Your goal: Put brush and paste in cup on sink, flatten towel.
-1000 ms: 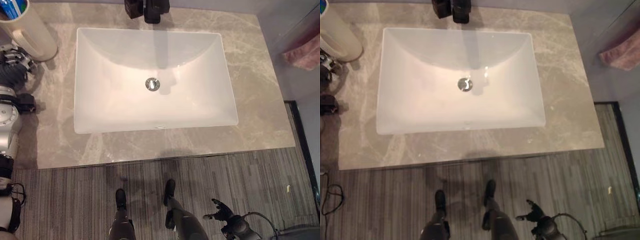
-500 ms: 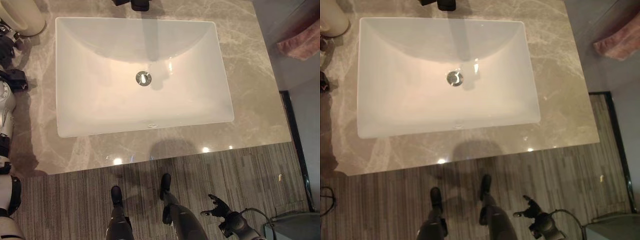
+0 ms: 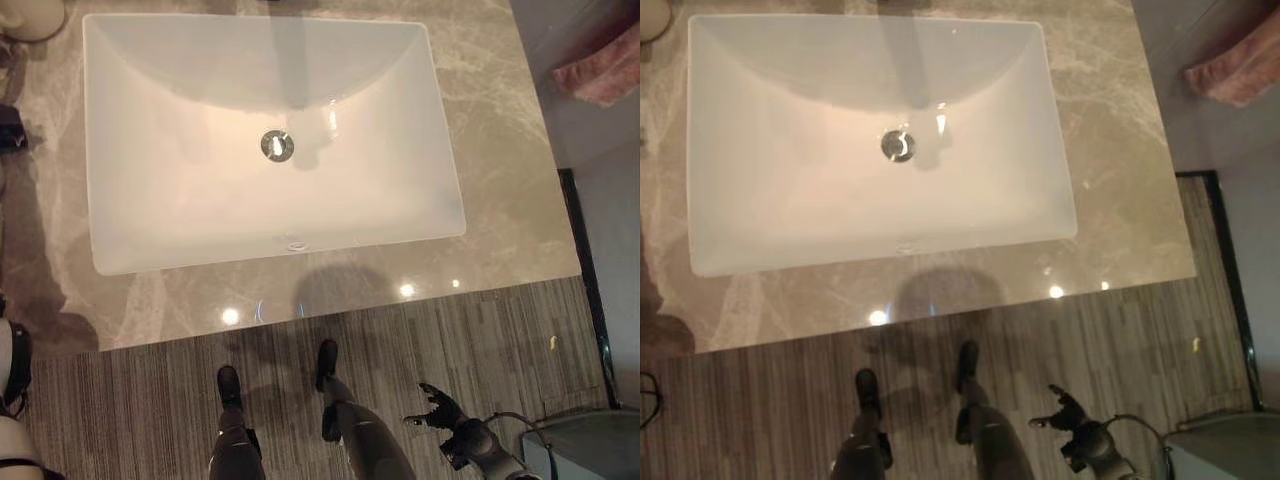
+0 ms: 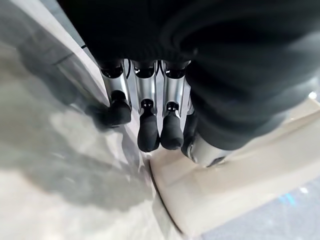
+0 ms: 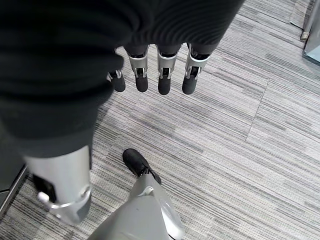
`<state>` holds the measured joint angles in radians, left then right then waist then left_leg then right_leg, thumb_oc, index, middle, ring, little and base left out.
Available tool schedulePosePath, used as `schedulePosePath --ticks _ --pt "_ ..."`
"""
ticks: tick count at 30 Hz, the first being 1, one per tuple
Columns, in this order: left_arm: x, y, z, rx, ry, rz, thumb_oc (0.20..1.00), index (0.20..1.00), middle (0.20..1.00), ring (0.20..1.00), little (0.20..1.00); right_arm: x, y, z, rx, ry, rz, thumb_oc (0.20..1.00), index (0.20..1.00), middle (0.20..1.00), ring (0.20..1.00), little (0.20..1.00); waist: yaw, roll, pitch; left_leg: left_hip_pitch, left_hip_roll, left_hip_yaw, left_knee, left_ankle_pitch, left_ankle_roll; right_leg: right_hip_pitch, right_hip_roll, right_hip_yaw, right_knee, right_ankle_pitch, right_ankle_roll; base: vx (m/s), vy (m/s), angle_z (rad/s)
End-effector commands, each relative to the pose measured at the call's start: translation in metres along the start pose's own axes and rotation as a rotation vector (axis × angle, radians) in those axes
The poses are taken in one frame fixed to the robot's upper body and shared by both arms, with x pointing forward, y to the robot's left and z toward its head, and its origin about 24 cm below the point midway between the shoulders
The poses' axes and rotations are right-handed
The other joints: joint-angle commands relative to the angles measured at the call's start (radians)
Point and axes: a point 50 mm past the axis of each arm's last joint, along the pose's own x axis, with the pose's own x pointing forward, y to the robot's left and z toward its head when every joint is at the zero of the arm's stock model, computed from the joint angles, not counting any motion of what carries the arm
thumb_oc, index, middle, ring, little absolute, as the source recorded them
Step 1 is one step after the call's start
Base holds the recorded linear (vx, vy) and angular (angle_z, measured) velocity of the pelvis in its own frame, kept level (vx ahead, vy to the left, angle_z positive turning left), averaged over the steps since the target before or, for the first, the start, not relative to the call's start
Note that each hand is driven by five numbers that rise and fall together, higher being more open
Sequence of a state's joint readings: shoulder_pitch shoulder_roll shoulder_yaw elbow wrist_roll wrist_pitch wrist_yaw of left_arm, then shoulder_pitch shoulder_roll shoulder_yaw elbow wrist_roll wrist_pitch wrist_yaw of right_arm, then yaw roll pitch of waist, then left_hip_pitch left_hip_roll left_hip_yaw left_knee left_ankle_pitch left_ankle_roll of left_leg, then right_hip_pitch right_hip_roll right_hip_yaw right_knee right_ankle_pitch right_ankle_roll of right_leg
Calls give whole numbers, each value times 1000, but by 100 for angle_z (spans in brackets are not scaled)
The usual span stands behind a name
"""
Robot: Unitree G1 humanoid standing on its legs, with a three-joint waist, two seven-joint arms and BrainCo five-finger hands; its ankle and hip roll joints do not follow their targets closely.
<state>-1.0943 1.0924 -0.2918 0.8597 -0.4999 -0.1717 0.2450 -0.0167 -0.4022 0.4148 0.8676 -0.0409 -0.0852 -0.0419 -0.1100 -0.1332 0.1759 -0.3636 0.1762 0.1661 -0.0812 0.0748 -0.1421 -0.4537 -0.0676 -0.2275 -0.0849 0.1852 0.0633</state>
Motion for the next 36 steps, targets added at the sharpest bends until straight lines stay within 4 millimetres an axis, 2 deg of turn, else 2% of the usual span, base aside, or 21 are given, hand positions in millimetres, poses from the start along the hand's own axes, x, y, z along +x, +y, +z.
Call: schedulePosePath --ticks 1,3,4,5,6,7,10,11,13,15,20,24,29,30,34,36 --pt "-20 -21 -31 29 51 -53 200 200 200 200 200 -8 -2 -25 21 76 -20 1000 1000 1000 1000 1000 -15 18 -31 -39 14 -162 -6 46 23 67 -66 65 -2 -46 141 60 -51 16" --pt "-24 -26 -31 27 40 -63 200 200 200 200 200 -9 -1 -28 24 86 -21 1000 1000 1000 1000 1000 -16 20 -35 -36 13 -168 -6 46 24 75 -64 69 -2 -51 137 48 -51 12" --pt "-36 -38 -37 -6 28 -88 200 200 200 200 200 -11 2 -33 43 109 -27 1000 1000 1000 1000 1000 -8 20 -42 -23 8 -179 -6 41 28 95 -66 73 -2 -61 132 28 -26 10" --pt "-36 -38 -38 -6 31 -86 200 200 200 200 200 -11 1 -34 40 110 -28 1000 1000 1000 1000 1000 -10 23 -43 -23 8 -180 -6 41 28 96 -66 72 -2 -61 132 55 -10 24" --pt "-49 -44 -45 12 25 -118 200 200 200 200 200 -13 5 -39 52 135 -26 1000 1000 1000 1000 1000 1 23 -54 -4 0 -188 -6 33 32 120 -69 69 -2 -70 128 28 16 28" --pt "-50 -43 -46 12 27 -117 200 200 200 200 200 -13 5 -39 50 136 -26 1000 1000 1000 1000 1000 0 24 -54 -3 0 -188 -6 32 32 121 -69 69 -2 -70 128 51 34 30" --pt "-80 -37 -64 63 29 -169 200 200 200 200 200 -18 8 -49 49 166 -12 1000 1000 1000 1000 1000 30 18 -82 75 -16 -185 -6 5 42 203 -82 57 -2 -86 123 78 64 14" --pt "-81 -36 -65 64 32 -167 200 200 200 200 200 -18 8 -49 46 167 -12 1000 1000 1000 1000 1000 28 19 -81 77 -16 -185 -6 5 42 206 -82 57 -2 -87 123 83 82 0" --pt "-97 -30 -75 88 47 -175 200 200 200 200 200 -20 9 -53 49 179 -6 1000 1000 1000 1000 1000 40 17 -96 116 -29 -183 -6 -8 49 244 -91 49 -2 -91 123 56 84 6" --pt "-118 -27 -86 89 74 -178 200 200 200 200 200 -21 10 -55 41 194 1 1000 1000 1000 1000 1000 52 16 -113 161 -44 -182 -6 -25 57 287 -99 45 -2 -99 124 50 123 16" --pt "-170 -23 -100 59 115 -249 200 200 200 200 200 -21 14 -59 19 220 29 1000 1000 1000 1000 1000 73 20 -151 251 -82 -178 1 -65 86 380 -120 44 -2 -111 121 -21 152 17" --pt "-210 -26 -88 -66 78 -338 200 200 200 200 200 -18 10 -52 50 188 12 1000 1000 1000 1000 1000 88 28 -175 305 -129 -174 60 -126 123 453 -153 52 -2 -108 124 -50 191 7" --pt "-241 -27 -89 -179 133 -393 200 200 200 200 200 -17 15 -46 91 153 7 1000 1000 1000 1000 1000 90 35 -187 370 -166 -166 47 -139 149 492 -184 69 17 -87 136 -51 154 -4" --pt "-254 -24 -89 -162 156 -444 200 200 200 200 200 -20 17 -48 116 150 0 1000 1000 1000 1000 1000 91 35 -192 390 -182 -162 49 -150 164 501 -199 78 32 -89 139 -99 202 0" --pt "-260 -26 -83 -115 132 -526 200 200 200 200 200 -23 20 -52 145 153 -8 1000 1000 1000 1000 1000 90 36 -192 409 -209 -164 61 -162 181 508 -224 87 59 -82 146 -61 134 -4" --pt "-266 -31 -81 -217 158 -513 200 200 200 200 200 -24 23 -53 142 158 -8 1000 1000 1000 1000 1000 87 35 -185 426 -234 -161 66 -169 197 499 -251 101 91 -55 153 -116 211 -5"
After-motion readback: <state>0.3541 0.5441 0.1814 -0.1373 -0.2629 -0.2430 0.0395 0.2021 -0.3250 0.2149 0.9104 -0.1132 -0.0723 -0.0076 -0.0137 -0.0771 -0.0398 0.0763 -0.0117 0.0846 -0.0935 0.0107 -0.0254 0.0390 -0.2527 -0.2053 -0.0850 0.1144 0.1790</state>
